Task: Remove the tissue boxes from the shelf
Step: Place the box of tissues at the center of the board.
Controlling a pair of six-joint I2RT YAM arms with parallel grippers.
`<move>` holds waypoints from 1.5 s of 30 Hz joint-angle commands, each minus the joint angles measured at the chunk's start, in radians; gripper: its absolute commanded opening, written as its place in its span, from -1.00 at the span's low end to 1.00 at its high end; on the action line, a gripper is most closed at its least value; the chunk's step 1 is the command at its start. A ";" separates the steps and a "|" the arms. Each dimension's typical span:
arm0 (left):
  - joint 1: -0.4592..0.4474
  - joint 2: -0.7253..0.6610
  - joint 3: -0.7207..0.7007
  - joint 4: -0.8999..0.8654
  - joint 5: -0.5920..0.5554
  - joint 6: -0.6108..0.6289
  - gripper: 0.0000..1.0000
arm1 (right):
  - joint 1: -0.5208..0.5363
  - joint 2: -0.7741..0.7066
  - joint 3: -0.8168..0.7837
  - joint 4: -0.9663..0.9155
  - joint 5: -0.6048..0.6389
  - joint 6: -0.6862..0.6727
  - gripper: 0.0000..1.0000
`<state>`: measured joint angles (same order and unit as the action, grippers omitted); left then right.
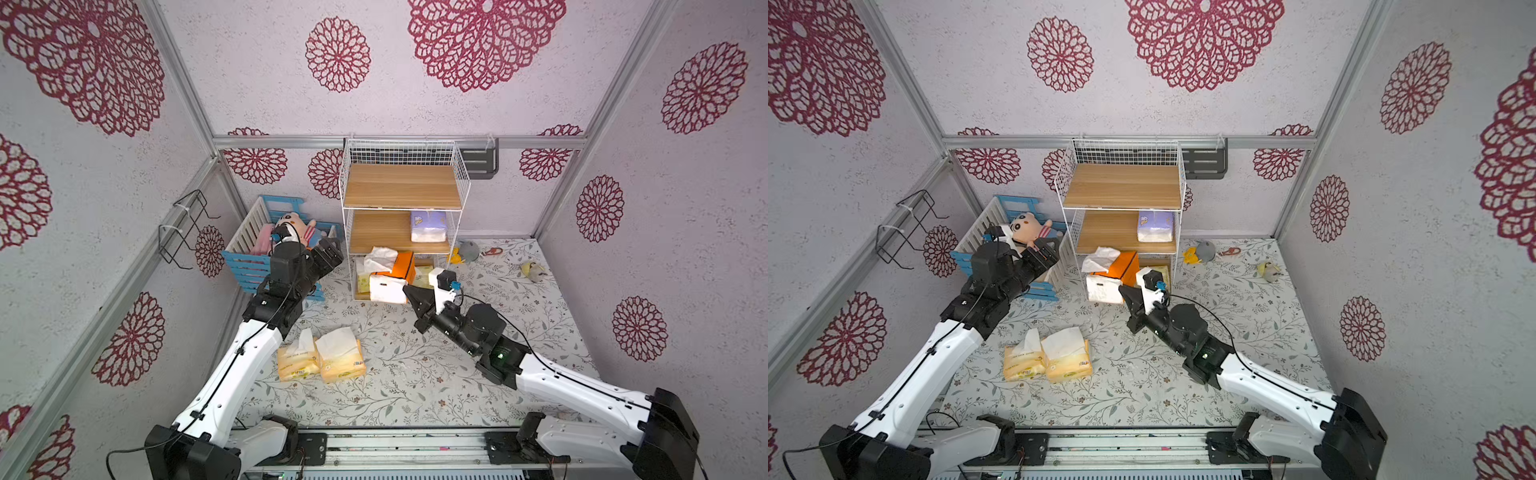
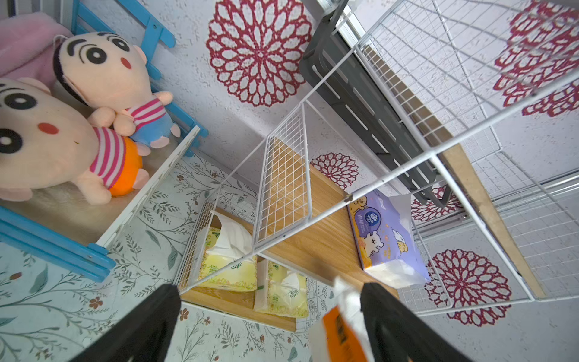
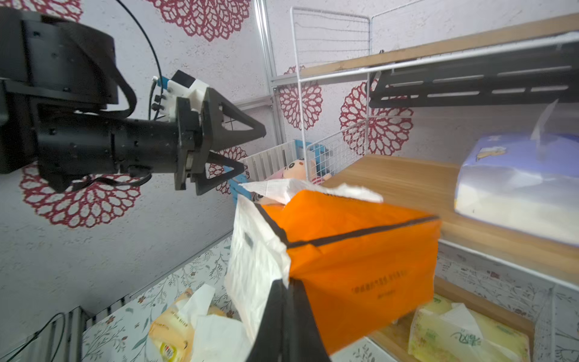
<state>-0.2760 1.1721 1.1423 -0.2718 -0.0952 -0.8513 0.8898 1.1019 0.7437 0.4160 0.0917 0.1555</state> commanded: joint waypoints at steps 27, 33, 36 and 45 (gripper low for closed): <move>-0.107 -0.123 -0.084 -0.162 -0.071 -0.032 0.94 | 0.105 -0.089 -0.013 -0.755 0.308 0.336 0.81; -0.146 -0.167 -0.167 -0.202 -0.093 -0.082 0.94 | 0.108 0.044 0.053 -0.881 0.194 0.353 0.98; -0.148 -0.195 -0.187 -0.216 -0.123 -0.086 0.94 | 0.133 0.108 0.067 -0.845 0.156 0.333 0.98; -0.146 -0.247 -0.181 -0.272 -0.170 -0.060 0.94 | 0.187 0.378 0.339 -1.000 0.249 0.112 0.98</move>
<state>-0.4168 0.9344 0.9531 -0.5175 -0.2401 -0.9272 1.0683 1.4517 1.0115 -0.5339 0.3077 0.3714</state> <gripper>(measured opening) 0.972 0.990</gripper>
